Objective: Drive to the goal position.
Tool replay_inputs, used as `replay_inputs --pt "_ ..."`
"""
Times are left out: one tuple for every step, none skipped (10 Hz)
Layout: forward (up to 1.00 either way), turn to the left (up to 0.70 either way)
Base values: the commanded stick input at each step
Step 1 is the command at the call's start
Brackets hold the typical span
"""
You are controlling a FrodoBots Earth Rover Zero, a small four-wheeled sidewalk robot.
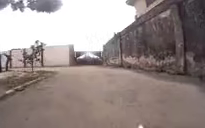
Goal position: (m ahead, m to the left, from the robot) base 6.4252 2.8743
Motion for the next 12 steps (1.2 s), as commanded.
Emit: replay_inputs --pt "0.50 0.00" --pt "0.50 0.00" --pt "0.50 0.00" --pt "0.50 0.00" --pt "0.50 0.00" --pt "0.50 0.00" --pt "0.50 0.00" --pt "0.50 0.00" --pt "0.50 0.00" --pt "0.50 0.00" --pt "0.50 0.00" --pt "0.50 0.00"
